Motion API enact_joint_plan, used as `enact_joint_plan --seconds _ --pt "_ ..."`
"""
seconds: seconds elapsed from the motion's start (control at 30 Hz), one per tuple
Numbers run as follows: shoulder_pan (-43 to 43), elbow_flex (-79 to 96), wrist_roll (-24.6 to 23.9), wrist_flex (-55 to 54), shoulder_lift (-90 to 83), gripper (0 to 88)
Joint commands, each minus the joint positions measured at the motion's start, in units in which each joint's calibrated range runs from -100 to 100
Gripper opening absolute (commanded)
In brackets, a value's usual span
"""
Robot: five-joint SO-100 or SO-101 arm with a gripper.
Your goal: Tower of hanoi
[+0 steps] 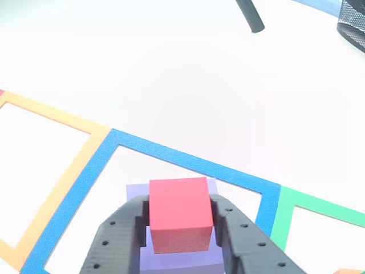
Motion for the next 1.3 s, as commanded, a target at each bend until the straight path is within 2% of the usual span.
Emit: enact_joint_plan --seconds 0.0,0.37,1.07,1.13,1.17,1.2,1.27 --pt "-1.4 -5.0 0.4 -4.1 3.9 1.5" --pt "0.0 -14.3 0.4 -5.4 14.0 1.5" --pt "0.0 -7.4 0.4 -5.3 10.1 2.3" --pt "0.0 -7.4 0.4 -5.7 10.4 6.8" --pt "0.2 -7.5 0.4 -5.8 10.6 14.8" --pt "0.4 -7.5 0.4 -6.1 10.8 18.7" --pt "0.6 -7.6 0.4 -6.9 11.2 23.0"
